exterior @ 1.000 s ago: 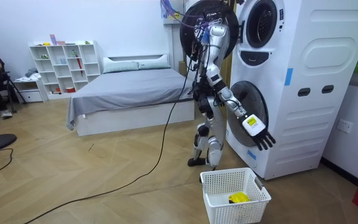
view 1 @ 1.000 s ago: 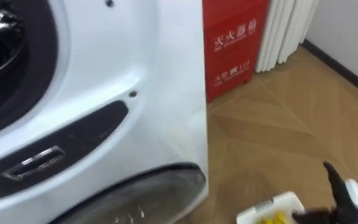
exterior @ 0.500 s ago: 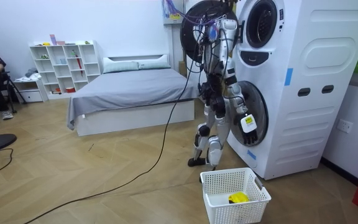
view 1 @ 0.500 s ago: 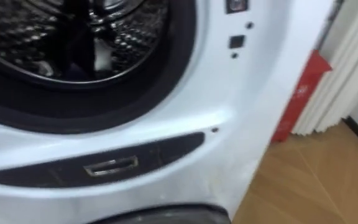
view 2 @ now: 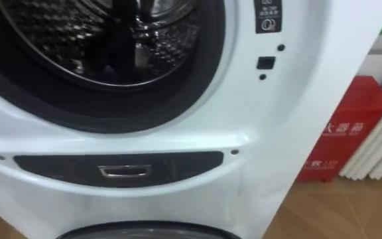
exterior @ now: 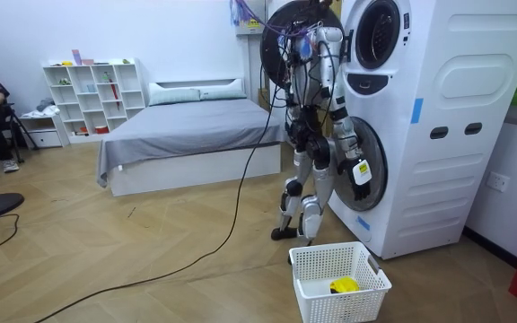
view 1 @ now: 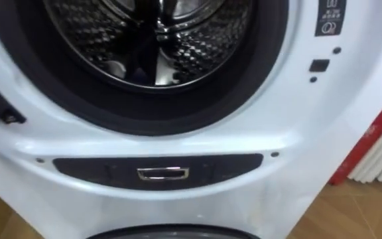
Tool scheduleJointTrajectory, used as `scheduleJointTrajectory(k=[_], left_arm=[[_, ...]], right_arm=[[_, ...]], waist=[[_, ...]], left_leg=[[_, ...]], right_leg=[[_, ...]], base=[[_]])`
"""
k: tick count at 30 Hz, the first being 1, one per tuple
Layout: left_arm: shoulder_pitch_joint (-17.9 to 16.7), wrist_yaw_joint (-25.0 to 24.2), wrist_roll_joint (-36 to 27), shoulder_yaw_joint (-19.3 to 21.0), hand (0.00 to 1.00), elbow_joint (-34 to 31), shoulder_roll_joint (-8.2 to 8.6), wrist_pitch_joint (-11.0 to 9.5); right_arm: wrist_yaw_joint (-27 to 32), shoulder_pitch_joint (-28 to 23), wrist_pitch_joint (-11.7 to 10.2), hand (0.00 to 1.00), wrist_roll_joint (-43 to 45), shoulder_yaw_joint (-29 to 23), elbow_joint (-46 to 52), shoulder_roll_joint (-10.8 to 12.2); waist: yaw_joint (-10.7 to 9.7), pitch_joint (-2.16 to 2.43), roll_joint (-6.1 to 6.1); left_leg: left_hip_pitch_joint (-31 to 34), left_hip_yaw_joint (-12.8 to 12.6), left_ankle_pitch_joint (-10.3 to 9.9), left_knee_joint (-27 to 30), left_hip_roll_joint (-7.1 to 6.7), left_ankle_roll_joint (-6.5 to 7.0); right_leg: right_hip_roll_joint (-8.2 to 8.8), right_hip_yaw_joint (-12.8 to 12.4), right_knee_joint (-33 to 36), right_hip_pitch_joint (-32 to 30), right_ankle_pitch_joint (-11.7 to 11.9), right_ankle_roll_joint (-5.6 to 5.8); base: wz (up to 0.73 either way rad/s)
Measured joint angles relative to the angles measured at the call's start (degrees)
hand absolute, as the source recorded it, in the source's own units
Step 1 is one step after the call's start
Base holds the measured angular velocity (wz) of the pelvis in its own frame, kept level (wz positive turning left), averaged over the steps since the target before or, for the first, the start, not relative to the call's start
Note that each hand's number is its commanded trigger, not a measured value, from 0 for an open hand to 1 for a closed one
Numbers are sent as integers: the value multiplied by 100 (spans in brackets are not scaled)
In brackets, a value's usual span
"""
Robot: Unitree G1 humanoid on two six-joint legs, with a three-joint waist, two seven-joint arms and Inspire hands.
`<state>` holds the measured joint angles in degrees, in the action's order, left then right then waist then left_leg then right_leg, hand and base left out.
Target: Pick clothes from washing machine
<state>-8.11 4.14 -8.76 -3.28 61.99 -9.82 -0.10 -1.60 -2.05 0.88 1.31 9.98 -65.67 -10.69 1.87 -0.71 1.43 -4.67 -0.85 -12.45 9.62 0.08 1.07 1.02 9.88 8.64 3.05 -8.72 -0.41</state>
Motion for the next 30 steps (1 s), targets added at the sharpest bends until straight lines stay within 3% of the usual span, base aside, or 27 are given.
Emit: scheduleJointTrajectory(k=[4,8,12,13,16,18,19,21,22,24,27,28,29,30], left_arm=[[-128,48,105,259,0,4,10,1],[-167,76,123,305,0,68,13,6],[-231,69,275,563,0,52,44,1],[-256,66,372,670,0,-9,41,1],[-272,48,478,796,0,-94,20,5],[-349,-3,554,821,0,-375,72,39],[-421,-35,612,896,0,-426,134,55],[-511,-82,608,916,0,-431,113,117],[-513,-86,605,920,0,-477,95,141],[-390,-96,601,863,0,-642,94,147],[-45,-102,586,758,0,-664,95,149],[174,-99,536,655,0,-671,62,151],[256,-98,495,622,0,-688,44,152],[417,-65,453,502,0,-692,26,170]], right_arm=[[-51,22,-8,0,-1,1,-98,53],[-51,8,-16,0,-54,-7,-171,72],[-70,-20,-32,0,-57,-130,-154,95],[-93,-18,-33,0,-20,-167,-127,101],[-103,-15,-32,0,162,-294,-87,93],[-57,-8,-80,0,425,-561,33,20],[-50,-1,-87,0,511,-621,56,-40],[-26,-23,-86,0,528,-647,150,-52],[-37,-21,-86,0,533,-662,175,-45],[-28,-2,-90,0,525,-692,183,-87],[31,67,-84,0,562,-731,187,-173],[83,118,-79,0,581,-735,186,-168],[87,142,-78,0,598,-735,186,-147],[77,233,-67,0,649,-743,193,-133]], waist=[[63,29,68],[13,10,50],[51,-7,6],[105,-19,-7],[237,-11,5],[266,45,-97],[320,19,-186],[219,59,-288],[143,63,-267],[-15,42,-221],[-54,30,-359],[-78,16,-401],[-86,24,-375],[-184,37,-360]], left_leg=[[-3,32,-24,4,-5,41],[-98,114,-27,36,7,38],[13,106,-249,528,100,-29],[172,100,-372,917,156,-92],[694,136,-431,1926,261,-167],[1344,166,-386,3180,488,-233],[1523,119,-224,4184,718,-260],[1396,121,71,5269,905,-290],[1320,135,168,5414,951,-314],[780,288,459,5210,1096,-551],[22,479,453,3962,1313,-670],[-157,485,-208,3395,1319,-868],[-243,444,-467,3076,1306,-887],[-345,405,-873,2471,1268,-846]], right_leg=[[-7,-19,2,33,-4,7],[-22,-14,-4,189,-5,4],[-89,4,197,201,-137,-98],[-139,-8,357,107,-201,-155],[-234,-16,503,-46,-254,-255],[-303,132,558,-207,-248,-413],[-386,202,665,-212,-279,-486],[-455,233,873,-221,-351,-578],[-445,248,953,-266,-377,-593],[-391,293,1153,-440,-377,-585],[-399,387,1604,-925,-367,-573],[-335,424,1867,-1211,-357,-559],[-281,435,1979,-1361,-342,-536],[-182,460,2097,-1626,-273,-454]], base=[[12],[13],[3],[-9],[-16],[-26],[-44],[-26],[0],[9],[3],[13],[26],[35]])
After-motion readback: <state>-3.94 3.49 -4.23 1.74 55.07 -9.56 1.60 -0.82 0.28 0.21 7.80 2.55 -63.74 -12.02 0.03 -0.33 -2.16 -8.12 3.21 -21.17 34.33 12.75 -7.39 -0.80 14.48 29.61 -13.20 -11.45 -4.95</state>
